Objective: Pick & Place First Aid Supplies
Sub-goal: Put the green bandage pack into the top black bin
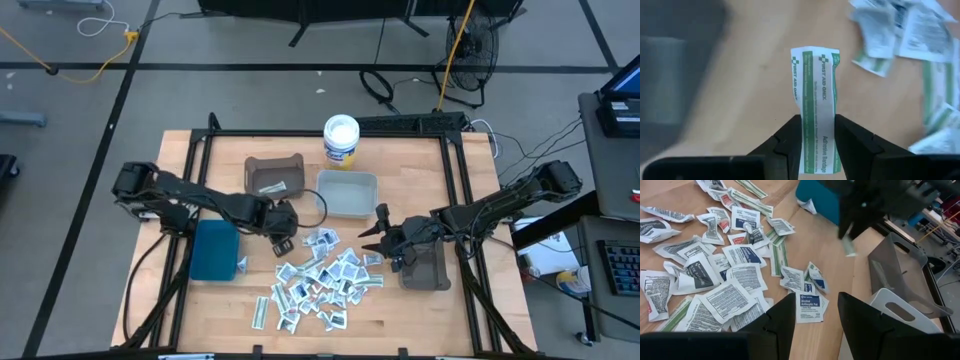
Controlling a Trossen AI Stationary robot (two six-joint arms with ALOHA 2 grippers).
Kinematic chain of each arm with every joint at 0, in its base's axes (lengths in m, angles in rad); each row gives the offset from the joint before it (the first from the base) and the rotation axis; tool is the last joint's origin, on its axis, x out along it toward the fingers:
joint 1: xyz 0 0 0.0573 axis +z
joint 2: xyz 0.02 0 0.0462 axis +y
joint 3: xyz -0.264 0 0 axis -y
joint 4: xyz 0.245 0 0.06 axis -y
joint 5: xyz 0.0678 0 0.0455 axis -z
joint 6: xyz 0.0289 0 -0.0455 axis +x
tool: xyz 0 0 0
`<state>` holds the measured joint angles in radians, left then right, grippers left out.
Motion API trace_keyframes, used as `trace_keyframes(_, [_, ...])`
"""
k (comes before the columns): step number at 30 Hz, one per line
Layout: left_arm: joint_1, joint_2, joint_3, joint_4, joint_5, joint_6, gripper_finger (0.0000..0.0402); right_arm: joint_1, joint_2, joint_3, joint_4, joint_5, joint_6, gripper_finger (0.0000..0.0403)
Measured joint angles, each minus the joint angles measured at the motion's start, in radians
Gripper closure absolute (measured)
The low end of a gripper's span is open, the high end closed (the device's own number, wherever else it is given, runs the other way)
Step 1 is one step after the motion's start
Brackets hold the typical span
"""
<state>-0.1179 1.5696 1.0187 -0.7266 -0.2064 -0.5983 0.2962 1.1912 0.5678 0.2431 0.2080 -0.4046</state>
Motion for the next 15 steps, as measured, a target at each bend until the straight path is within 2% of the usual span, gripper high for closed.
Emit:
trace_keyframes(5, [0.07,-0.107,0.001,-0.081,-0.086,0.069,0.0287,0.0,0.0,0.0,0.006,0.0,0.0,0.0261])
trace_keyframes(10, [0.193,-0.176,0.002,-0.09,-0.094,0.185,0.0287,0.0,0.0,0.0,0.007,0.0,0.0,0.0261])
trace_keyframes(15, [0.334,-0.188,0.002,-0.091,-0.085,0.334,0.0287,0.0,0.0,0.0,0.007,-0.001,0.0,0.0261])
